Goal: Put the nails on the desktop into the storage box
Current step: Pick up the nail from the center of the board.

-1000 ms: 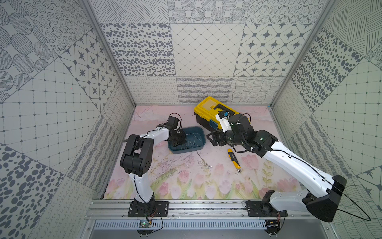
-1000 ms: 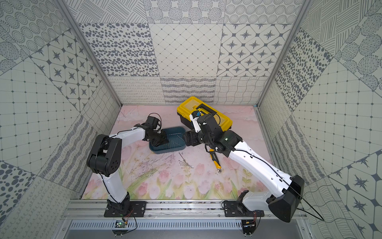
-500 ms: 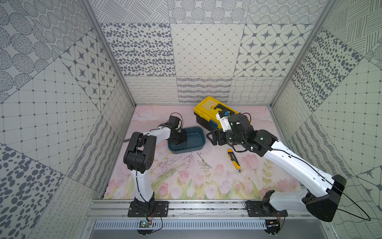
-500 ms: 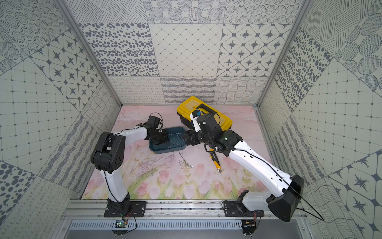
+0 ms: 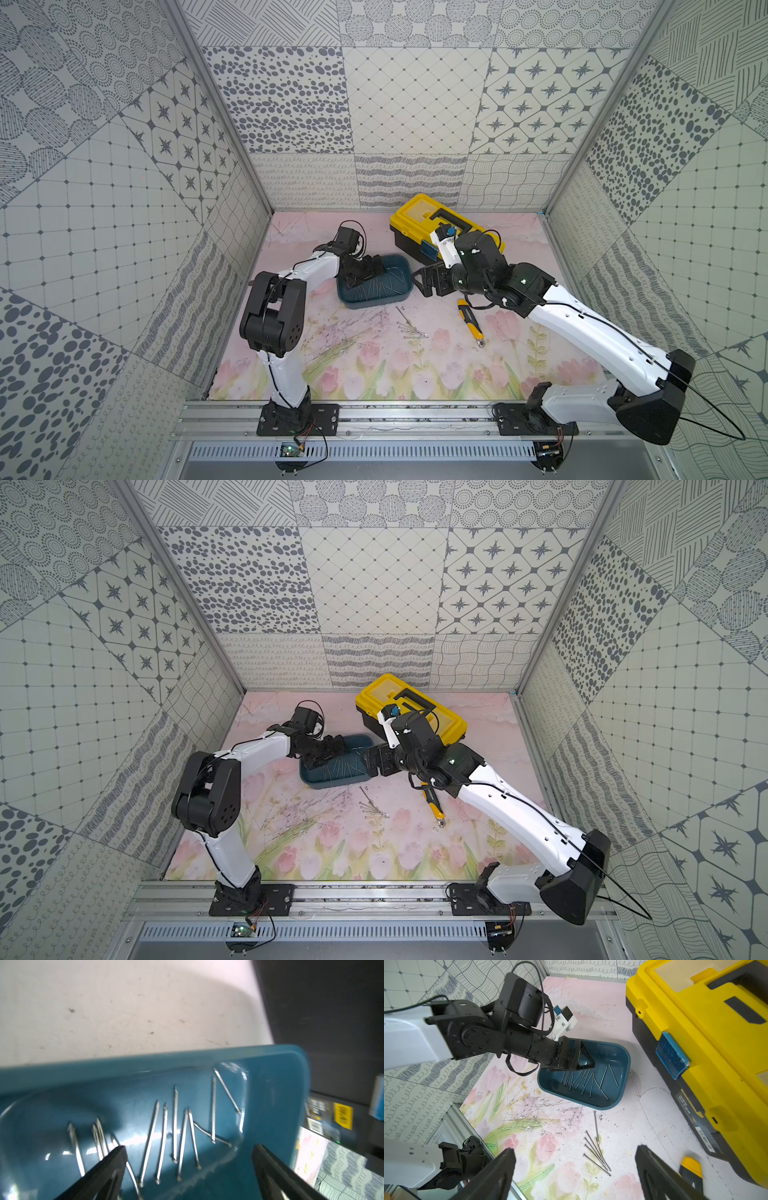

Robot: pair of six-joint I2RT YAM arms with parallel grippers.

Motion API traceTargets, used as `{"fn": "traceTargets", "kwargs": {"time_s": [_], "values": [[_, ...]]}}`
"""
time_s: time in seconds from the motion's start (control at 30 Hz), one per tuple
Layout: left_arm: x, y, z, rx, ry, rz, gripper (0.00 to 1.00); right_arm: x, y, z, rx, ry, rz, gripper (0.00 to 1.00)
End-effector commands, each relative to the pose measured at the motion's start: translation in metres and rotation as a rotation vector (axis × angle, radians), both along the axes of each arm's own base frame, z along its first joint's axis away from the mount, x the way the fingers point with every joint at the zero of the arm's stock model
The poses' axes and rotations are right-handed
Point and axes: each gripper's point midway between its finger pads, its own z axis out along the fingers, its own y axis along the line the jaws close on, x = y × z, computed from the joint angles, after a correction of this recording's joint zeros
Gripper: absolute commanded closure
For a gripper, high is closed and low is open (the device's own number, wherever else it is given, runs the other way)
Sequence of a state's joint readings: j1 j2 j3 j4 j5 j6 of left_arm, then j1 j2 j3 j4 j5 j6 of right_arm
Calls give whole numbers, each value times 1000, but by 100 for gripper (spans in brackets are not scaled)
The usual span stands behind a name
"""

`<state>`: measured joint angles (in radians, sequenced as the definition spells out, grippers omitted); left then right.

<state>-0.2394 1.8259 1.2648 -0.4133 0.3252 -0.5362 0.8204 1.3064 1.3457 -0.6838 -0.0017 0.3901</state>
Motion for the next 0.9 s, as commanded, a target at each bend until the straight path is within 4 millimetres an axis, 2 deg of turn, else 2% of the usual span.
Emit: {"fn": "traceTargets", "kwargs": {"time_s": [0.0, 0.13, 0.23, 0.3, 0.33, 0.4, 0.5, 0.57, 0.67, 0.87], "values": [[-18, -4, 58, 45, -128, -94, 1, 3, -1, 3, -7, -35, -12, 4], [-36, -7, 124, 36, -341, -153, 1, 1, -5, 10, 57, -6, -56, 3], [-54, 6, 148, 10, -385, -90, 1, 1, -9, -4, 151, 124, -80, 3], [-67, 31, 144, 63, -299, 48, 1, 2, -9, -15, 149, 144, -82, 3], [-78, 45, 134, 110, -224, 122, 1, 1, -9, -21, 129, 150, -83, 3], [-93, 58, 128, 121, -129, 157, 0, -1, -15, -36, 74, 178, -108, 4], [-112, 46, 130, 46, -122, 78, 1, -8, -18, -60, -25, 235, -105, 5], [-126, 47, 129, 24, -134, 75, 0, -14, -15, -76, -114, 248, -78, 6], [-143, 50, 129, 8, -133, 97, 0, -26, -6, -98, -231, 257, -28, 8], [-172, 34, 121, -87, -79, 41, 1, -46, 16, -131, -327, 298, 11, 13]]}}
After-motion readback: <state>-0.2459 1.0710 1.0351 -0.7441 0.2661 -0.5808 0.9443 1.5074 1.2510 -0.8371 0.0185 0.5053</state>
